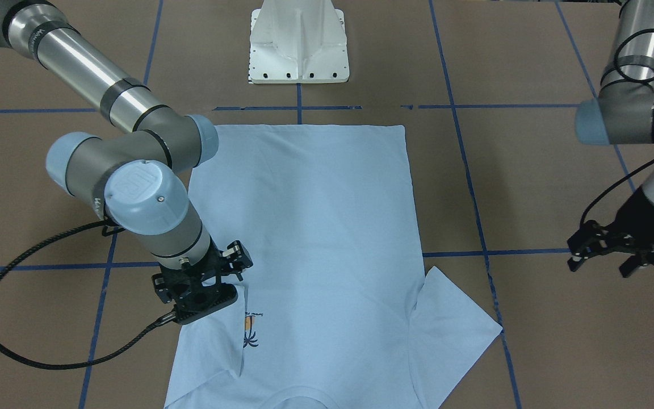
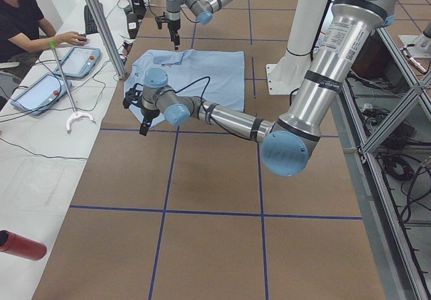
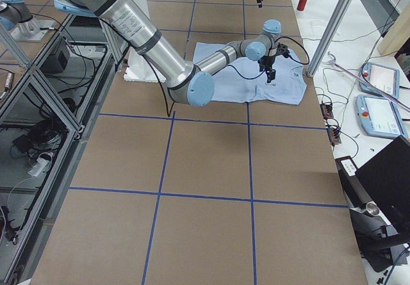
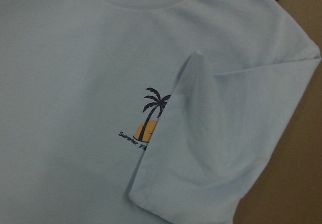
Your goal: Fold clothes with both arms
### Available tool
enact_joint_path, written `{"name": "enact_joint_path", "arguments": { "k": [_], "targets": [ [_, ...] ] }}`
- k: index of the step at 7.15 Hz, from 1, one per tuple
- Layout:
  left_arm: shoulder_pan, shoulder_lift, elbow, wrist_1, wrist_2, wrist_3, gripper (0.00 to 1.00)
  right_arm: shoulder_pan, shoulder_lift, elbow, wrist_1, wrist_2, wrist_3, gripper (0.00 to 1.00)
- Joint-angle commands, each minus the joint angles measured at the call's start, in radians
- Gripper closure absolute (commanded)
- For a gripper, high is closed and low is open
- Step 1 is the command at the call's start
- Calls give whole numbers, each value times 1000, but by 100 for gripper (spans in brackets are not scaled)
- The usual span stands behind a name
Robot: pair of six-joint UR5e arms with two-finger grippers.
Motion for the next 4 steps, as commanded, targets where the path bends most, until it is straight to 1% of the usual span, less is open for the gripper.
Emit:
{"name": "enact_joint_path", "arguments": {
  "k": [1, 2, 3, 4],
  "targets": [
    [114, -84, 121, -103, 118, -140, 0, 73, -52, 132, -165, 23, 4, 0],
    [129, -145, 229, -162, 141, -140, 0, 107, -46, 170, -273, 27, -2, 0],
    [134, -188, 327, -223, 152, -142, 0, 129, -49, 172, -313, 55, -10, 0],
    [160, -213, 366, -236, 204, -151, 0, 146, -56, 172, -341, 69, -11, 0]
  ]
}}
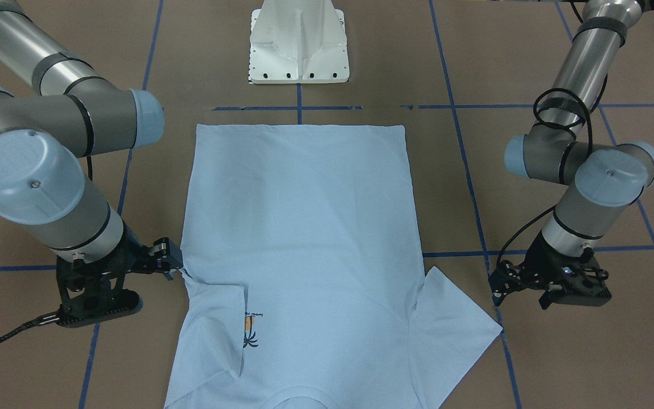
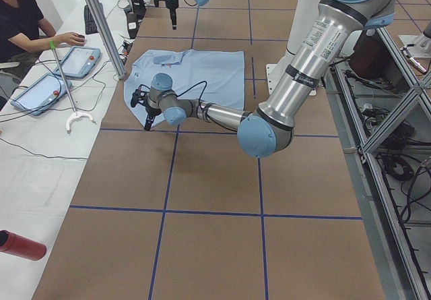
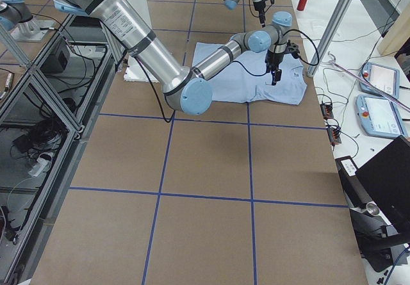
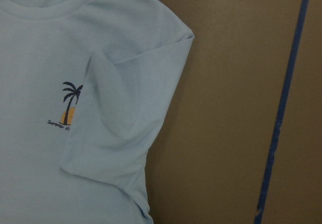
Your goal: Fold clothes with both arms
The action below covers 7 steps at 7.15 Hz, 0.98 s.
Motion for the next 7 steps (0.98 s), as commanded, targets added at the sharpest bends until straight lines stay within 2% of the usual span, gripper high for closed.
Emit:
{"name": "enact_joint_path", "arguments": {
  "k": [1, 2, 3, 6, 7],
  "targets": [
    [45, -68, 114, -52, 95, -40, 2, 38, -5, 9, -85, 23, -23, 0],
    [52, -108, 193, -109, 98, -63, 2, 76, -8, 18, -88, 26, -62, 0],
    [54, -121, 220, -124, 104, -63, 5, 78, -17, 23, -89, 32, -63, 0],
    [53, -124, 239, -126, 105, -63, 18, 75, -16, 23, -84, 35, -61, 0],
    [53, -124, 246, -126, 105, -63, 26, 73, -15, 23, -82, 35, -58, 0]
  ]
}}
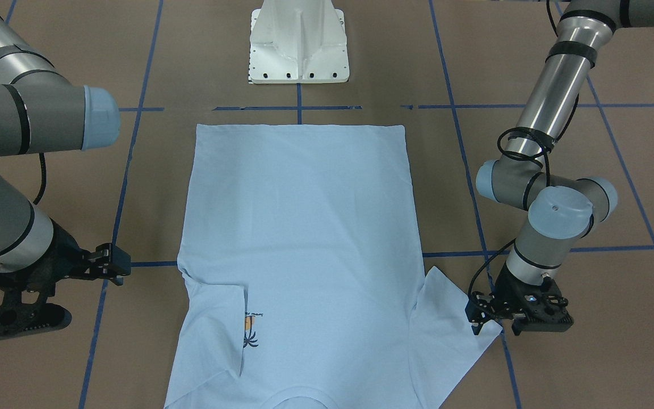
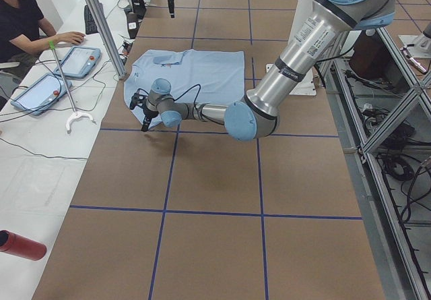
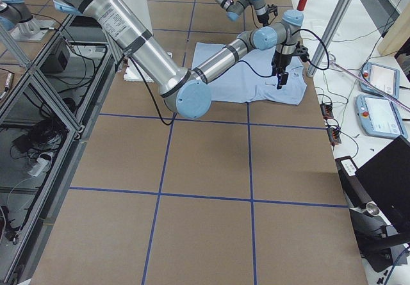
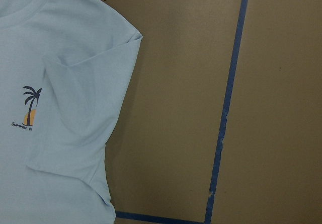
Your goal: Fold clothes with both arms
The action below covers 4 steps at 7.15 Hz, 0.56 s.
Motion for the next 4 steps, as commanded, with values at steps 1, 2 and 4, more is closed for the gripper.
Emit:
{"name": "enact_joint_path", "arguments": {
  "k": [1, 2, 4],
  "targets": [
    [0, -1, 10, -1, 0, 0, 35, -3, 1, -2, 3, 0, 5, 0],
    [0, 1, 10, -1, 0, 1, 41, -9, 3, -4, 5, -2, 7, 0],
    [0, 1, 10, -1, -1, 3, 61, -23, 6, -4, 5, -5, 10, 0]
  ]
}}
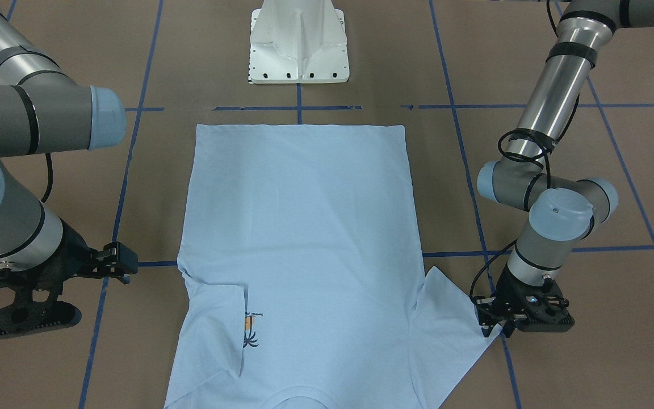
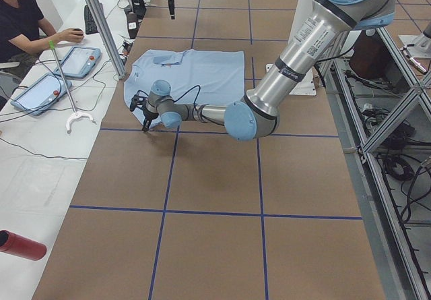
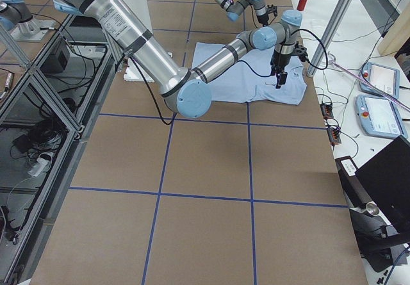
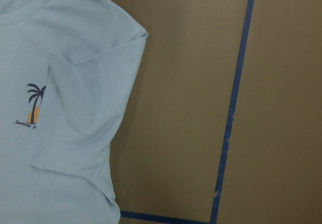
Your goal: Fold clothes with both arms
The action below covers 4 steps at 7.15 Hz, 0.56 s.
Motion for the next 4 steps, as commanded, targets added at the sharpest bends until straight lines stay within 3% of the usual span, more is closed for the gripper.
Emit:
{"name": "enact_joint_path", "arguments": {
  "k": [1, 3, 4],
  "targets": [
    [0, 0, 0, 2, -2, 1, 71, -10, 2, 0, 2, -3, 2, 0],
    [-2, 0, -1, 2, -5, 6, 97, -23, 0, 0, 3, -7, 2, 0],
    [-2, 0, -9, 2, -7, 4, 100, -26, 0, 0, 3, -7, 2, 0]
  ]
}}
